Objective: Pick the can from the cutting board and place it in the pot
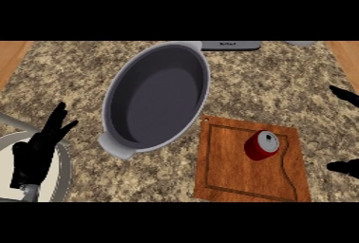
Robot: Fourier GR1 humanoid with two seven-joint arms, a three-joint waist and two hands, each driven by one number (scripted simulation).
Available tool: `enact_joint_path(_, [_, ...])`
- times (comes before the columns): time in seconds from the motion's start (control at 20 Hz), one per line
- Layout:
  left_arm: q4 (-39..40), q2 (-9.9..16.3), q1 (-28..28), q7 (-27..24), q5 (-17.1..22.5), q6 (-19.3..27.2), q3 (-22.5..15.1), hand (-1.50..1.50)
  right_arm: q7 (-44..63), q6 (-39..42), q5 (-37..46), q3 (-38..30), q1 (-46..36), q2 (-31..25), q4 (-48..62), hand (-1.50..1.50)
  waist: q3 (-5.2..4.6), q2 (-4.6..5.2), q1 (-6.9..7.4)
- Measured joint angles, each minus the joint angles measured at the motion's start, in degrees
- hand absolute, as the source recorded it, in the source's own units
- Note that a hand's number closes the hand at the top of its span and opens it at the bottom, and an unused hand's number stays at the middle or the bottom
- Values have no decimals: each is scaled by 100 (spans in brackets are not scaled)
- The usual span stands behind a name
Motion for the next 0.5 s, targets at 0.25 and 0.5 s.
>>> enact_joint_path(0.25, [25,-53,-76,52,-92,-6,-16,0,1192,651,185,541,-679,-241,-355,-150,-5,8,78])
enact_joint_path(0.5, [40,-61,-152,92,-112,-85,-34,0,2285,1506,461,1231,-1244,-516,-531,-150,-14,22,150])
